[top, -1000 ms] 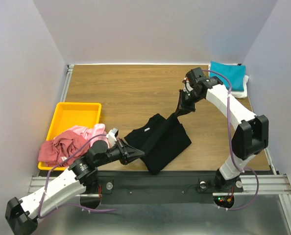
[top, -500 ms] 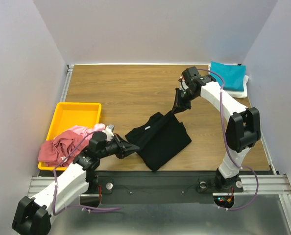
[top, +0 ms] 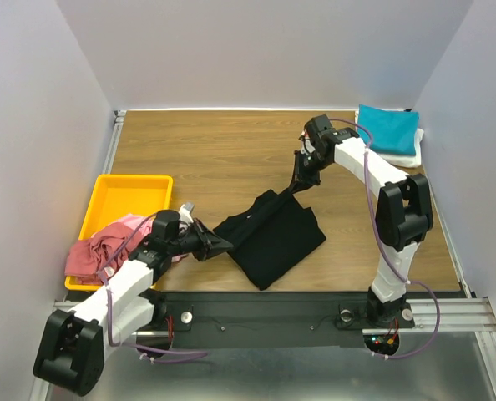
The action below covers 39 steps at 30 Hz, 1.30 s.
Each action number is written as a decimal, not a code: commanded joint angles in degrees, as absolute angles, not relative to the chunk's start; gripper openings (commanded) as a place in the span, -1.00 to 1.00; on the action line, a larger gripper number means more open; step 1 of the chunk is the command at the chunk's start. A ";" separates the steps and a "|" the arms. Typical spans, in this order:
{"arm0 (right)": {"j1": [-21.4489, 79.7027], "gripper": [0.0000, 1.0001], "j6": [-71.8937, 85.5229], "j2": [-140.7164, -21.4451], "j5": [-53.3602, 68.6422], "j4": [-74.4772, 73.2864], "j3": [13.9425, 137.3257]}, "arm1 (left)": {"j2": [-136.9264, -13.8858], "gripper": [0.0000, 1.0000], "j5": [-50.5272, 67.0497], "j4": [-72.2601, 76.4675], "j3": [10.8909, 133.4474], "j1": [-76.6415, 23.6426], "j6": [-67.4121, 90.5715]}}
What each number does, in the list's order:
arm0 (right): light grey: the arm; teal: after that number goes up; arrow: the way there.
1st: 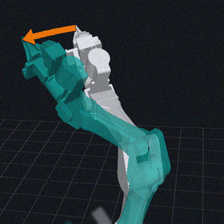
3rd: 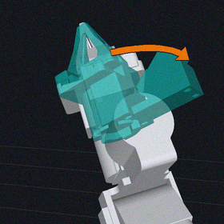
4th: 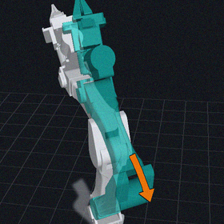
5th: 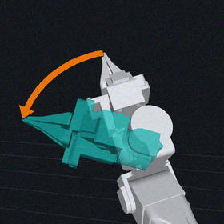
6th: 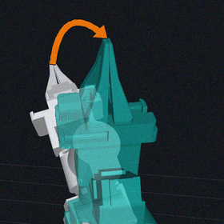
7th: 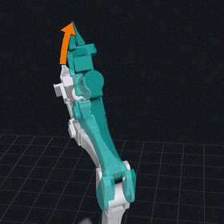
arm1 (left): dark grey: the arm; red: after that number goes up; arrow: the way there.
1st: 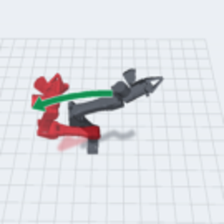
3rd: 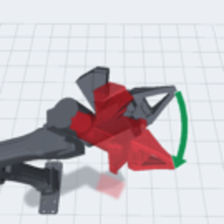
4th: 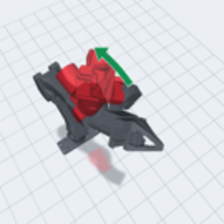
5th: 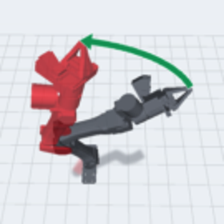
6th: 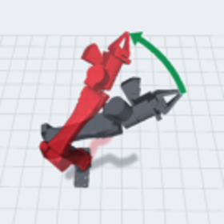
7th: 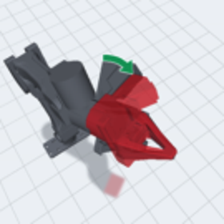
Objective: Fold and stack the t-shirts
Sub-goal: Fold the tshirt
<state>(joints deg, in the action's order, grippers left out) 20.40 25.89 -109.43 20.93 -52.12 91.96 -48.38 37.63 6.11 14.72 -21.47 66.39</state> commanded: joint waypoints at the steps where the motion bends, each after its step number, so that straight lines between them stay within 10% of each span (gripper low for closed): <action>1: 19.78 -0.99 24.52 -110.21 18.54 -47.81 95.62 | -52.10 -1.00 41.31 5.63 18.45 -19.60 59.34; 16: 19.78 -0.96 24.96 -114.43 13.90 -47.37 100.19 | -71.79 -0.82 41.05 0.09 32.68 -11.43 43.26; 20: 19.69 0.27 25.22 -116.54 11.78 -47.20 104.93 | -76.46 0.29 37.28 -5.77 41.55 -8.18 38.16; 23: 19.34 0.62 25.58 -117.25 11.60 -47.28 110.03 | -79.71 0.68 31.48 -13.34 54.02 -6.33 33.85; 30: 13.98 0.78 23.82 -114.70 17.30 -47.20 109.35 | -81.74 0.77 24.44 -23.64 69.96 -6.42 29.01; 39: 3.87 0.79 13.63 -103.46 31.81 -38.95 88.35 | -71.11 0.80 19.85 -22.86 49.51 -11.69 31.63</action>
<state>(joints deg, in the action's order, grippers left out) 6.35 19.20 -109.34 23.62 -44.91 93.38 -74.87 21.21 -21.43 55.96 -10.20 30.57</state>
